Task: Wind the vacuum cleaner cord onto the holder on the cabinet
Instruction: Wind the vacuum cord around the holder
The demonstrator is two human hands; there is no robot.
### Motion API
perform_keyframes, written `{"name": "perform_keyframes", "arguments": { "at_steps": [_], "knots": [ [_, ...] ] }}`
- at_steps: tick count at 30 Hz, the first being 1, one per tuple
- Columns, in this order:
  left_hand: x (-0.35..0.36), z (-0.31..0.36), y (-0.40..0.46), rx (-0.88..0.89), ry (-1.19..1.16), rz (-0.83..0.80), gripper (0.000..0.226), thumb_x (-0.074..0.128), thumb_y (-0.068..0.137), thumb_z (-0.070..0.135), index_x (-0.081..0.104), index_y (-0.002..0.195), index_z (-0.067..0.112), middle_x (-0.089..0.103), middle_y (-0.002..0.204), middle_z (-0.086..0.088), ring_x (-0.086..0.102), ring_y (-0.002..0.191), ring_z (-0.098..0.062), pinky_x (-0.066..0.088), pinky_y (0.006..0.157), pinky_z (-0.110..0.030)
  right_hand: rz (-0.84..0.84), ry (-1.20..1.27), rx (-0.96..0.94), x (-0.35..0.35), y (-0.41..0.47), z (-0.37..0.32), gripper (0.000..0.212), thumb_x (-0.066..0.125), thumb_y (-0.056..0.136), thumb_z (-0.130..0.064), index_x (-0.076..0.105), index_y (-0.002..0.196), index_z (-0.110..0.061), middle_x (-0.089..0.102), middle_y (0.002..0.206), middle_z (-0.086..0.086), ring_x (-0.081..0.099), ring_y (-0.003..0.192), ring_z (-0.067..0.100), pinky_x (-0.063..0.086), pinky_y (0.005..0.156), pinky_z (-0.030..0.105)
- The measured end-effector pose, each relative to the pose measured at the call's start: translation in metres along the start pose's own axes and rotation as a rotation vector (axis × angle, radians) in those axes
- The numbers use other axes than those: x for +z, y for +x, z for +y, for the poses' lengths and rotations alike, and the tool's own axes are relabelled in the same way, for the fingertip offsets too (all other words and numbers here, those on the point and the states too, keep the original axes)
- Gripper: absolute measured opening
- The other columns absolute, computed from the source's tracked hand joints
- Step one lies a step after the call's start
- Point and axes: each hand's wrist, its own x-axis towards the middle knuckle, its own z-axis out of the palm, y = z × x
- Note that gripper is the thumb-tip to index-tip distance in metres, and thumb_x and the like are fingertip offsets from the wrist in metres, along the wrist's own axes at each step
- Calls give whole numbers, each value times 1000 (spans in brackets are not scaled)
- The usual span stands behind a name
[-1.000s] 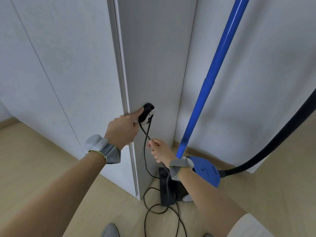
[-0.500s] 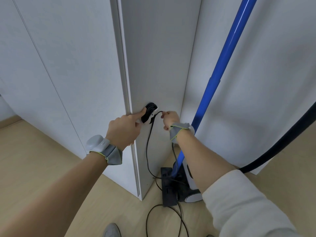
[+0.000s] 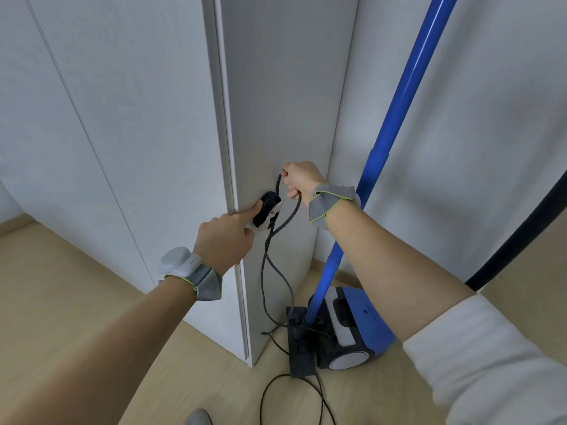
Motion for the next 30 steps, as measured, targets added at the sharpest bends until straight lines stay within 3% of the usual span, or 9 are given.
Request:
{"name": "perform_keyframes", "arguments": {
  "at_steps": [4, 8, 10, 12, 15, 19, 25, 27, 30],
  "knots": [
    [-2, -2, -1, 0, -18, 31, 65, 32, 92, 22, 32, 146, 59, 65, 61, 0, 66, 58, -22, 58, 67, -36, -87, -34, -50, 12, -35, 11, 34, 38, 106, -20, 51, 75, -11, 35, 55, 2, 22, 27, 8, 15, 34, 9],
    [-3, -5, -5, 9, -21, 155, 54, 34, 92, 23, 53, 134, 51, 66, 65, -1, 64, 61, -26, 56, 65, -37, -76, -155, -185, 24, -52, 43, 29, 38, 102, -22, 56, 81, -14, 47, 59, 3, 37, 43, 16, 28, 40, 19],
    [-6, -6, -7, 19, -20, 211, 43, 37, 94, 24, 61, 124, 44, 65, 64, -3, 62, 64, -30, 54, 63, -37, -46, -310, -300, 32, -58, 57, 25, 40, 100, -23, 56, 83, -14, 56, 73, 8, 53, 64, 26, 40, 57, 29],
    [-10, -9, -7, 32, -8, 262, 32, 40, 97, 24, 65, 114, 34, 63, 65, -5, 59, 64, -34, 49, 61, -36, -30, -415, -348, 38, -63, 69, 24, 41, 100, -22, 53, 81, -14, 59, 81, 10, 58, 79, 33, 41, 69, 36],
    [-13, -10, -6, 50, 26, 310, 21, 41, 100, 22, 61, 107, 20, 54, 65, -8, 50, 59, -36, 37, 56, -33, 6, -471, -381, 41, -70, 75, 24, 41, 100, -21, 48, 78, -14, 56, 77, 8, 54, 77, 35, 38, 67, 36],
    [-17, -9, 1, 55, -41, 291, 24, 39, 103, 30, 57, 118, 26, 52, 67, -5, 49, 62, -35, 38, 59, -33, 62, -558, -466, 49, -76, 84, 24, 40, 101, -20, 53, 87, -7, 58, 76, 11, 53, 72, 35, 40, 63, 37],
    [-17, -3, 7, 30, -125, 109, 40, 33, 101, 31, 58, 131, 42, 63, 69, -4, 61, 59, -31, 58, 72, -41, 75, -627, -525, 56, -85, 112, 26, 35, 105, -20, 54, 102, -3, 66, 87, 19, 59, 76, 40, 47, 65, 44],
    [-16, 1, 7, 26, -136, 42, 48, 32, 99, 26, 51, 139, 45, 66, 73, -5, 59, 55, -27, 59, 73, -40, 10, -505, -473, 59, -93, 128, 25, 34, 105, -19, 55, 102, -6, 65, 84, 14, 59, 73, 32, 46, 65, 41],
    [-12, 4, 6, 37, -112, 6, 55, 33, 98, 25, 38, 147, 49, 63, 68, -5, 57, 50, -24, 60, 69, -39, -109, -282, -350, 59, -96, 153, 28, 35, 103, -26, 54, 88, -12, 55, 63, -9, 47, 58, 15, 38, 61, 35]
  ]
}}
